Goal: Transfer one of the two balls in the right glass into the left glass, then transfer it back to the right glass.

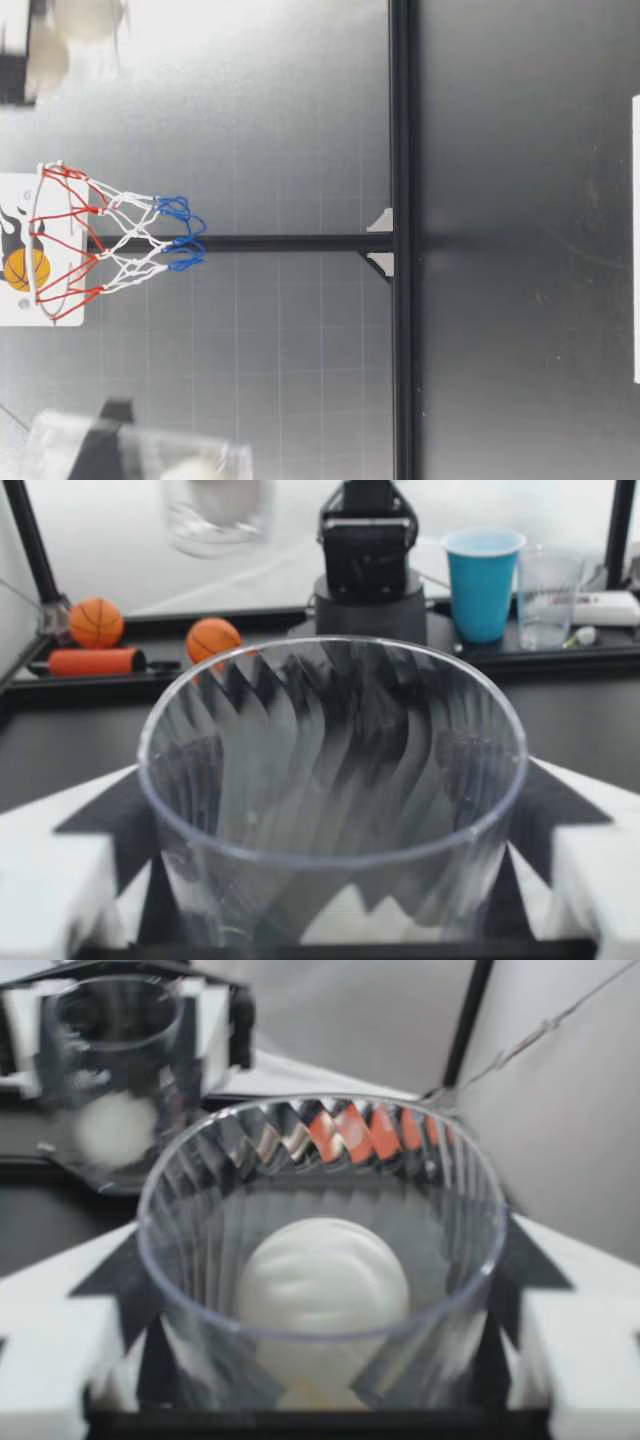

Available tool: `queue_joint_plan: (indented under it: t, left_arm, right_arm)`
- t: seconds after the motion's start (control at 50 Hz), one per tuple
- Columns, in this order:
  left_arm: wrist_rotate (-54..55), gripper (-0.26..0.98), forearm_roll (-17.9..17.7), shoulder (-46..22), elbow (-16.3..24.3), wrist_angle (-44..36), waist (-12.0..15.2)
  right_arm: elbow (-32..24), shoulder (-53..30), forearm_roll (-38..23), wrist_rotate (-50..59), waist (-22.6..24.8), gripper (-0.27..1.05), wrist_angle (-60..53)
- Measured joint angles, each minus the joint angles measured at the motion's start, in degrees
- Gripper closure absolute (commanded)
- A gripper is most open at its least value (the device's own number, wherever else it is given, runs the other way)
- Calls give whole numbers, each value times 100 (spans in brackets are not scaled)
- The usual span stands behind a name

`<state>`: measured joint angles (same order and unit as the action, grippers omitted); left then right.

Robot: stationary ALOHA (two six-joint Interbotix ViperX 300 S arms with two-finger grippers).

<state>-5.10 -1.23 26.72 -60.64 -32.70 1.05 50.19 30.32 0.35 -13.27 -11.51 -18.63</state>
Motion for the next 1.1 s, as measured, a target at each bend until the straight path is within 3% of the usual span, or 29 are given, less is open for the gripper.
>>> queue_joint_plan:
  t: [0.52,0.86,1.1]
  left_arm:
    - [105,5,0,-1854,1178,-343,0]
    - [141,5,0,-2083,1459,-343,-9]
    - [141,5,0,-2188,1573,-343,0]
  right_arm:
    - [-1362,-1626,-9,-2197,-88,31,-105]
    - [-1679,-1960,-9,-3604,-88,31,-369]
    - [-1793,-2118,-18,-3841,-88,31,-589]
